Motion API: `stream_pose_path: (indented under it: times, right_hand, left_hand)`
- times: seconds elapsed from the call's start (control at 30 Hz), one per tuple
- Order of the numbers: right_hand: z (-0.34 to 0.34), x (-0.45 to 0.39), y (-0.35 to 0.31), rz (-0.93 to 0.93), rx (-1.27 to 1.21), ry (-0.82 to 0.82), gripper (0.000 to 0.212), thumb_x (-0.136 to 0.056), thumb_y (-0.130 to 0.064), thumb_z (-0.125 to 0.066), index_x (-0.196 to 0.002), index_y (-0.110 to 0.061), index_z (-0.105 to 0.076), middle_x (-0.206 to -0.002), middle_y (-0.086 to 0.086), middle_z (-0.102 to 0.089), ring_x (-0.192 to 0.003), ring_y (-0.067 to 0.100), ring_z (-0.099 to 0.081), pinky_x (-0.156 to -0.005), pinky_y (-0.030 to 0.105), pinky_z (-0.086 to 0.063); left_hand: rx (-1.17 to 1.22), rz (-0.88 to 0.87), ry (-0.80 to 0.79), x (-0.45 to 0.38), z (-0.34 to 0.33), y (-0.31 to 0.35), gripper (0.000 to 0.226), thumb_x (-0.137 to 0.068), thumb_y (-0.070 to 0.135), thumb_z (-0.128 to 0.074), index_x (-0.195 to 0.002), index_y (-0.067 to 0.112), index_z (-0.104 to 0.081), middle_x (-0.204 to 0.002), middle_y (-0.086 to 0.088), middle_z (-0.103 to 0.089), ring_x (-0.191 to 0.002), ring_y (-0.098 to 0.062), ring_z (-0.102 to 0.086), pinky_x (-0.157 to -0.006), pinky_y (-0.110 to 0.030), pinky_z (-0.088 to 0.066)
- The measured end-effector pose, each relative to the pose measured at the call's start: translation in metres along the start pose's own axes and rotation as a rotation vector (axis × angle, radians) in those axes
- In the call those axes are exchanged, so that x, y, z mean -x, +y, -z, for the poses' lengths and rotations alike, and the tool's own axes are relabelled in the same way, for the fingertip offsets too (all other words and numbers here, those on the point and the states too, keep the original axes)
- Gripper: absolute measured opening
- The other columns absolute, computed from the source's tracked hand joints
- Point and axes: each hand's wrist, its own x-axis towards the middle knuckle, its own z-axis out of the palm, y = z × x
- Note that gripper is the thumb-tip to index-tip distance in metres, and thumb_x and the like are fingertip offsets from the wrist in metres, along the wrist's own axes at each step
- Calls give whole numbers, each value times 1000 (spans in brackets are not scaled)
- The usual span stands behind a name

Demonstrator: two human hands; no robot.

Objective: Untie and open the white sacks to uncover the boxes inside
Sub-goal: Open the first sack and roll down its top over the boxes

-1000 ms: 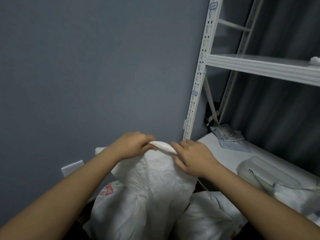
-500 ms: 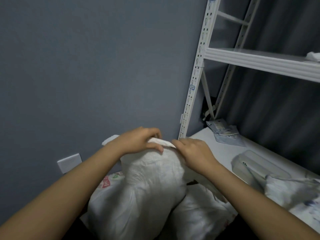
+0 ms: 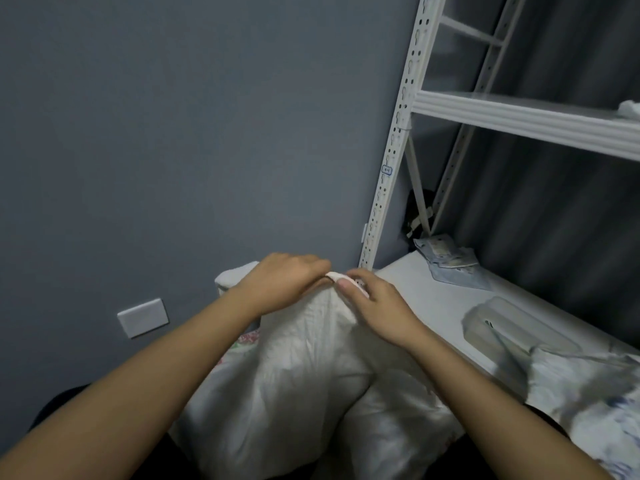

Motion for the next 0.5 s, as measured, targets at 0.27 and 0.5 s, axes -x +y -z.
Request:
stream_pose_path:
  times: [0.27,0.5]
  right_hand:
    - [-23,21,26,415,625,465,25,-89,-29,-53,-90,-15,-73,-69,0,-67,-61,19,-62,-51,27,-48]
    - [-66,52,24,462,534,263,13,-83,-21,-52,-78,-13,-61,-71,2,-56,-66,18,-52,-59,25,-37]
  left_hand:
    - [964,987,434,28,-30,30,40,-83,42,-67,-103,9,-56,-103,-3,-60,-97,-19,-58,-83,-26,-44]
    - [1425,1176,349,15,-47,58,27,-79,18,-76,-96,11,-56,-105,-9,-64,-97,-20,-62,-96,-37,-50]
